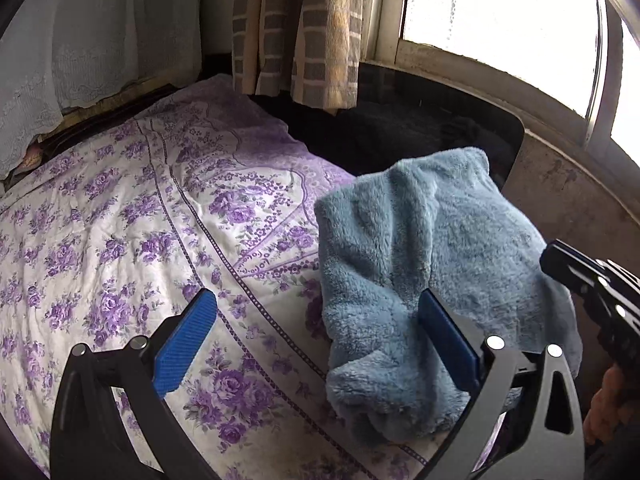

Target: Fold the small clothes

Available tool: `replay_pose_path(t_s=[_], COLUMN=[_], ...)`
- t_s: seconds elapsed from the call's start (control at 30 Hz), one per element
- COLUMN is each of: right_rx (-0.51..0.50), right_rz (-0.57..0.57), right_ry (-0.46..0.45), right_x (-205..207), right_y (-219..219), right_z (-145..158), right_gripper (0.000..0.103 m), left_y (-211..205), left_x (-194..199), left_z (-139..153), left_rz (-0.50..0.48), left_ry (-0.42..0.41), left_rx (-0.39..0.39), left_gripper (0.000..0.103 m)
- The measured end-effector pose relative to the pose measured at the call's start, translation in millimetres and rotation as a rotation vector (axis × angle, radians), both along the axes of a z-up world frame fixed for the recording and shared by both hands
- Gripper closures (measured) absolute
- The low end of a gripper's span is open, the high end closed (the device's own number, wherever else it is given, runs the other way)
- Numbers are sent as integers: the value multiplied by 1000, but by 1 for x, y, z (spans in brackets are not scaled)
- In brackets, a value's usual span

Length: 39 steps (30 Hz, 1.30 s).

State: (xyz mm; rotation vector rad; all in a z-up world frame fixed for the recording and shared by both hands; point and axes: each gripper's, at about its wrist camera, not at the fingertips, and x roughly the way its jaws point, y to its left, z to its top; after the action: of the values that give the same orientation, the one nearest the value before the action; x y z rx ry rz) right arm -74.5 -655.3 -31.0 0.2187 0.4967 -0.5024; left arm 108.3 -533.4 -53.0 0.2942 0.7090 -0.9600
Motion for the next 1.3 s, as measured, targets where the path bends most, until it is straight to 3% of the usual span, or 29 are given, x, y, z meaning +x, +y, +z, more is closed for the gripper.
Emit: replay_pose_path(t_s=[0.07, 0.13, 0.33, 0.47, 0.57, 0.63, 0.77, 0.97, 1.1, 1.3], right_rx=[-3, 8, -10, 45, 53, 42, 26, 111, 129, 106], right_rz=[-21, -36, -97, -141, -198, -219, -218, -305, -382, -422], right_ry=[33, 24, 42, 20, 3, 11, 47, 25, -21, 12], right_x=[-3, -4, 3, -3, -15, -22, -28, -44, -63, -77], right_y=[2, -1, 9, 10, 26, 46, 87, 123, 149, 187], right_z=[-19, -29, -27, -25, -20, -15, -9, 3, 8, 6], right_gripper=[90, 90, 90, 90, 80, 39, 38, 36, 27, 16], left_y=[-8, -6, 14, 43, 66, 78, 99, 138, 158, 182], left_x=[-2, -1, -3, -17, -28, -35, -44, -48, -54, -78], left_z=[-20, -31, -27, -20, -14, -13, -11, -2, 8, 26], left_rz=[-11, -12, -3, -11, -19, -29, -52, -58, -70, -118], left_ry=[-6, 17, 14, -29, -62, -93, -130, -149, -145, -138], left_rx=[55, 36, 28, -2, -17, -1, 18, -29, -48, -98], left_gripper=[4, 4, 4, 4, 4, 4, 4, 4, 4, 4])
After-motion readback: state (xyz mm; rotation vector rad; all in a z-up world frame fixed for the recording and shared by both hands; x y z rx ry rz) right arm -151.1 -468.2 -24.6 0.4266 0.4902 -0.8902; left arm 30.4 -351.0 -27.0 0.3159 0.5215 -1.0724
